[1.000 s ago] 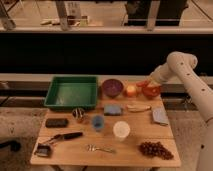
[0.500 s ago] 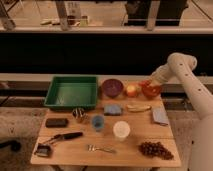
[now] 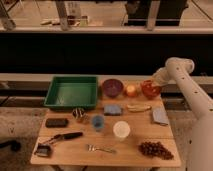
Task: Place pepper in red bowl
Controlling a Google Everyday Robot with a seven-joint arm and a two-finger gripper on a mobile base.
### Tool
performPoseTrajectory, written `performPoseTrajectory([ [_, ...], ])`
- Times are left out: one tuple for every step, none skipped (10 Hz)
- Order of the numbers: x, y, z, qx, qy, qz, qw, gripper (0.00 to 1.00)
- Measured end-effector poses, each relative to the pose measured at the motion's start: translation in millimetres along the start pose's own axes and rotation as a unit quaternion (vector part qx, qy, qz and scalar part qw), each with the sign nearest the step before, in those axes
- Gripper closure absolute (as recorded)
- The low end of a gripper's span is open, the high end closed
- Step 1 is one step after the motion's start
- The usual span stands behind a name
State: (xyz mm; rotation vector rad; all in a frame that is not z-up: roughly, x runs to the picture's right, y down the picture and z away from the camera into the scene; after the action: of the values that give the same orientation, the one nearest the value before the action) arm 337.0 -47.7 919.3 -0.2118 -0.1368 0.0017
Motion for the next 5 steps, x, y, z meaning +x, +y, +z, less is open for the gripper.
performPoseTrajectory([
  [5.5, 0.6, 1.9, 0.004, 0.006, -0.001, 1.0, 0.98],
  [11.7, 1.9, 4.4, 0.008, 0.011, -0.001, 0.9999, 0.98],
  [16.8, 2.0, 6.9, 0.012, 0.016, -0.001, 0.9998, 0.98],
  [21.6, 1.2, 9.3, 0.016, 0.018, 0.002, 0.9997, 0.98],
  [23.5, -0.1, 9.6, 0.019, 0.019, 0.003, 0.9996, 0.98],
])
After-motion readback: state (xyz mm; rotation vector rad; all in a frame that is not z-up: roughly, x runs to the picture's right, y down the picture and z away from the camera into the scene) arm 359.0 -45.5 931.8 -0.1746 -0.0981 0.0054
